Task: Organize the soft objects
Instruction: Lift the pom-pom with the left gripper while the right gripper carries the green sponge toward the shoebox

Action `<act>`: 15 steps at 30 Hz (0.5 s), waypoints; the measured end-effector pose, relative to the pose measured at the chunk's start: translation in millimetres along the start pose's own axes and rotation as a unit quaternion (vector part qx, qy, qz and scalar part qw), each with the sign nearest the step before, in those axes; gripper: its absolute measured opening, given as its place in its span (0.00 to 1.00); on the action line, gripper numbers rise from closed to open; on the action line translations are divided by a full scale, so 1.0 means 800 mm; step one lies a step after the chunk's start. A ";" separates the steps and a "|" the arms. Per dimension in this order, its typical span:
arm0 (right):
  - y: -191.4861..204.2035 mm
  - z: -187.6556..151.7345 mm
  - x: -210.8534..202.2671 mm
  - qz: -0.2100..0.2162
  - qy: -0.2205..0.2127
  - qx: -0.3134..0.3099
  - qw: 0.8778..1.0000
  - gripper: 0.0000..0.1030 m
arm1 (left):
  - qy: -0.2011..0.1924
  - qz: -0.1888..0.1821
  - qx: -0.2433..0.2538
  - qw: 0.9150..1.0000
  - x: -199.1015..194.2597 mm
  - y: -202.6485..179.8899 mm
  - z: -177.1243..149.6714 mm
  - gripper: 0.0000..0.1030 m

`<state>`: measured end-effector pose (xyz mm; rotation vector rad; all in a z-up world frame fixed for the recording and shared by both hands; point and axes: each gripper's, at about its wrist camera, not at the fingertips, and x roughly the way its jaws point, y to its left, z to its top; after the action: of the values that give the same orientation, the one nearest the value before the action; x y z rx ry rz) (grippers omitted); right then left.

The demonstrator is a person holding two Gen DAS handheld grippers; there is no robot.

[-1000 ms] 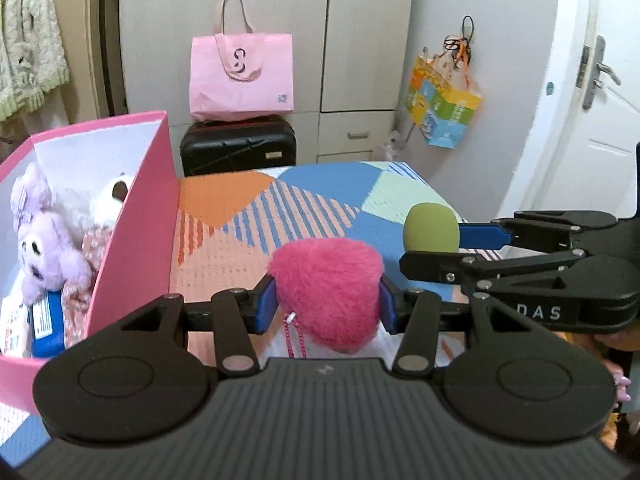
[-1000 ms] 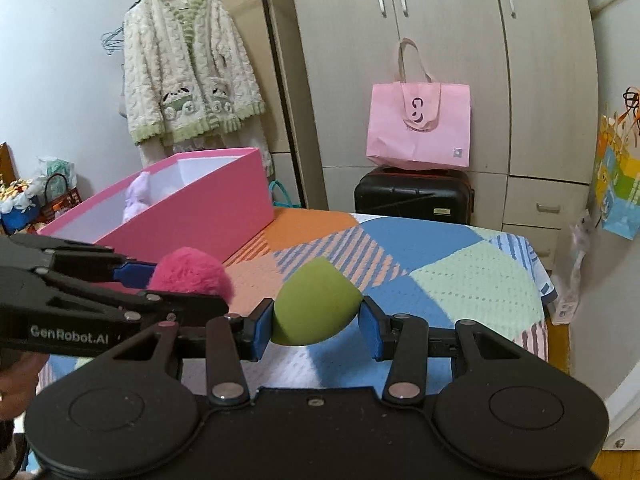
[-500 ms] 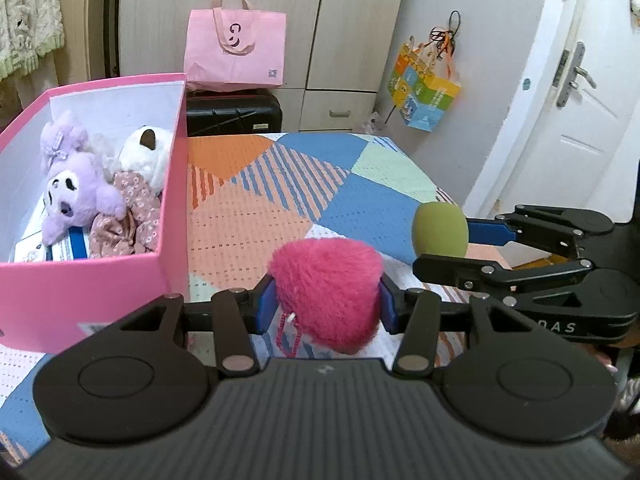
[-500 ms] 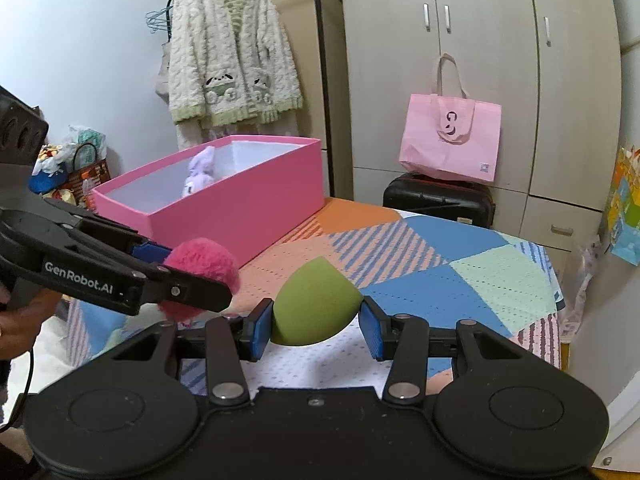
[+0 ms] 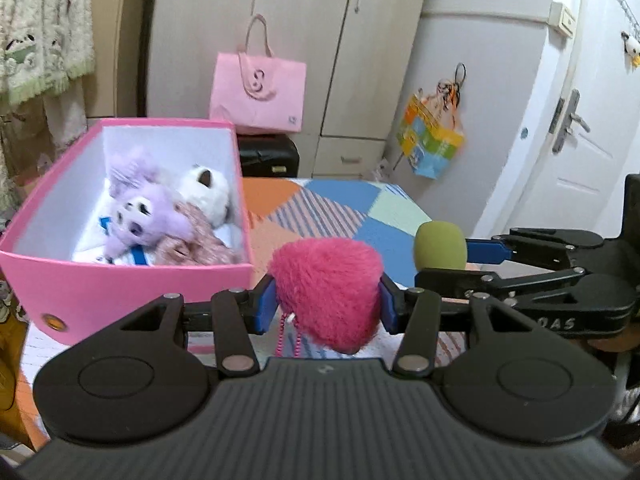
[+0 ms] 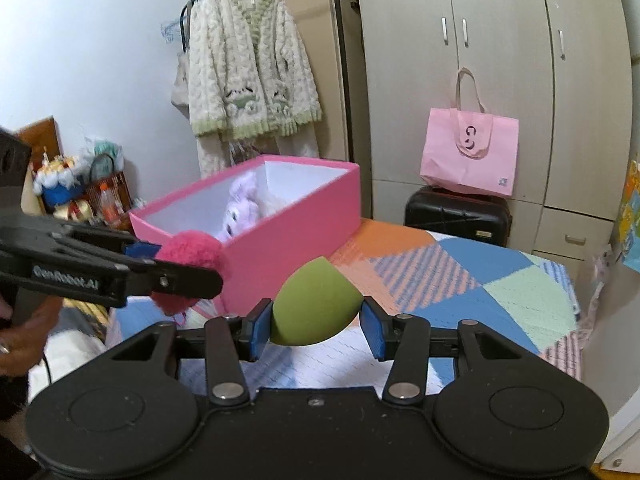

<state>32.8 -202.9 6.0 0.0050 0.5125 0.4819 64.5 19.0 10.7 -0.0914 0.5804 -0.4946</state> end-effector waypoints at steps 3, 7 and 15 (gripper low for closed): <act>0.011 0.011 0.002 0.027 -0.013 0.024 0.999 0.52 | -0.012 -0.006 -0.014 1.000 -0.014 0.021 0.006 0.47; 0.036 0.027 0.015 0.034 -0.025 0.011 0.999 0.52 | -0.033 0.013 -0.008 0.999 -0.030 0.039 0.019 0.47; 0.074 0.063 0.070 0.044 -0.027 -0.038 0.998 0.52 | -0.035 0.046 -0.027 0.998 -0.020 0.096 0.046 0.47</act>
<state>72.9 -119.5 31.3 -0.0323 0.4415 0.5860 105.5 91.7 32.4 -0.1330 0.5267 -0.3855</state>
